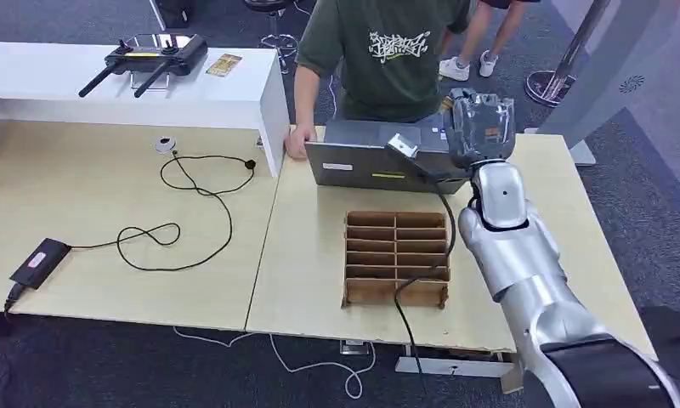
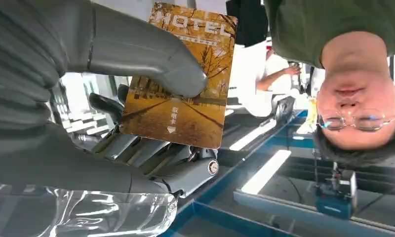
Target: Pass the card to the sensor for recognition and then transmit it.
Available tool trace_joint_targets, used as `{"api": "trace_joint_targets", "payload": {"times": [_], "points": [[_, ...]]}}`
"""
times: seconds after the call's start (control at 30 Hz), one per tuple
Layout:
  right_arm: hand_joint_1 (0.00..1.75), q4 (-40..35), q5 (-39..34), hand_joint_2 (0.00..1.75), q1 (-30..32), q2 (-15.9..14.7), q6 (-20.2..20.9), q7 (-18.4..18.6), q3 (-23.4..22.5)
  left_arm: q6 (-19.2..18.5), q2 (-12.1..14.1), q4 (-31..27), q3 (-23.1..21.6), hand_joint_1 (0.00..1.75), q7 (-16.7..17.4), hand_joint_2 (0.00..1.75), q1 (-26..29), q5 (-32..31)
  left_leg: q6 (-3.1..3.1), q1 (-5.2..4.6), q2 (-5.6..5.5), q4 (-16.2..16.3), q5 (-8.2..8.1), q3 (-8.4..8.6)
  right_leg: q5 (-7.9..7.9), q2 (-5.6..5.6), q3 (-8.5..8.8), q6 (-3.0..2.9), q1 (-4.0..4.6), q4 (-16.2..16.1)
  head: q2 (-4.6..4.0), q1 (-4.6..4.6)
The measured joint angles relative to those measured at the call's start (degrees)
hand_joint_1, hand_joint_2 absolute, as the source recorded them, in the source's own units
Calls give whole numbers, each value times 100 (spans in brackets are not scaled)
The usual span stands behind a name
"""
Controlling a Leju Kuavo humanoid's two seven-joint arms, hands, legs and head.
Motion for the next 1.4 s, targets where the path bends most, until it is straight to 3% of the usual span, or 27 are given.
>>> {"api": "trace_joint_targets", "payload": {"times": [0.33,0.5,0.57,1.13,1.4], "points": [[175,-542,-1572,175,264,0,426,-627,-520,-17,7,0,0,0,4,0,-2,-13,0,0,0,0,0,-1,0,0,0,0,0,0,0,0],[175,-802,-3115,175,336,26,1154,-1005,-938,-33,13,0,0,0,37,0,-7,-20,0,0,-1,0,0,-1,0,-1,0,0,0,0,0,0],[175,-863,-3609,175,346,31,1252,-1055,-1060,-33,13,0,0,0,46,0,-8,-18,0,0,-1,0,0,-1,0,-1,0,0,0,0,0,0],[175,-879,-5522,175,357,-50,1569,-1158,-1377,-50,13,0,0,0,138,0,-24,-18,0,0,1,0,0,0,0,1,-1,0,0,0,0,0],[175,-874,-5787,175,395,-111,1611,-1202,-1379,-52,13,0,0,0,140,0,-36,-9,0,0,1,0,0,0,0,1,-1,0,0,0,0,0]]}}
